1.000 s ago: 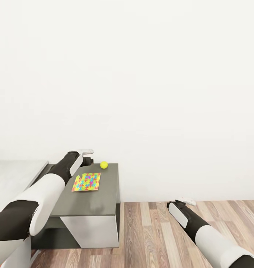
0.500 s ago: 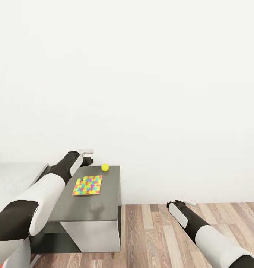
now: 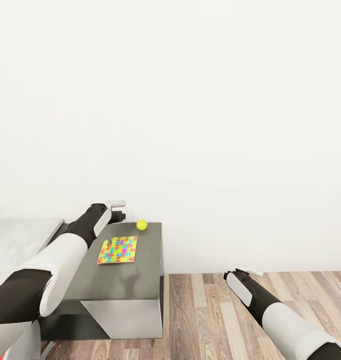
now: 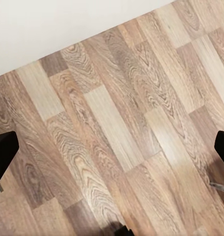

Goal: Put all the toys in the child's room - the three board games (two on the bed and one on the table), the two jigsaw puzzles on the table, and the tennis ball on the table - inside the toy box on the table in the child's room.

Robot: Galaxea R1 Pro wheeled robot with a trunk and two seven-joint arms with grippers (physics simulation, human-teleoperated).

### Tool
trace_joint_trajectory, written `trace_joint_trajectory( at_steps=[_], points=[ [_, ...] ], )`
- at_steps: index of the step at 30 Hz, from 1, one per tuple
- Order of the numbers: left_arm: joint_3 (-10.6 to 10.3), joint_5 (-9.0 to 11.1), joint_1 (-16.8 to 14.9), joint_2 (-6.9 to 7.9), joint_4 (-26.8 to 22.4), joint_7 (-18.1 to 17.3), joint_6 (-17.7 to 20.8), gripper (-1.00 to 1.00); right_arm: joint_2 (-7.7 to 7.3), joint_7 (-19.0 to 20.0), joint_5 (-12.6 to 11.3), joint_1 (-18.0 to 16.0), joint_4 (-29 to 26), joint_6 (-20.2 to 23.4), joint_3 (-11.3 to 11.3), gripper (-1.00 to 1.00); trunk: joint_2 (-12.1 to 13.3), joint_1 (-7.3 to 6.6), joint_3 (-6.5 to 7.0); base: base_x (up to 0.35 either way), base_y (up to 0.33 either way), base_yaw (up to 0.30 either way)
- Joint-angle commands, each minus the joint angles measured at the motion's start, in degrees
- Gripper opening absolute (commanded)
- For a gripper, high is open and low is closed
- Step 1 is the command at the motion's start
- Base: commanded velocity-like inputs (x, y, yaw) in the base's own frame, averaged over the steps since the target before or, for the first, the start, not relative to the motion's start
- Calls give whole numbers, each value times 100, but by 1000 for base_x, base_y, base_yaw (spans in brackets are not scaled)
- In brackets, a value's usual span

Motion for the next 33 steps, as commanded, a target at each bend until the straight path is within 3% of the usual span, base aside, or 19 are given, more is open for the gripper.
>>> trace_joint_trajectory(
  at_steps=[1, 33],
  points=[
    [-43, 61, -3, 6, -9, 42, 24, 100, -8, -40, -23, -7, -12, 41, 44, 100, -13, 3, -22, 2, 1, 0],
    [-45, 43, 39, -21, -9, 42, -104, 100, -8, -40, -24, -7, -12, 36, 44, 100, -13, 3, -320, 0, 0, 0]
  ],
)
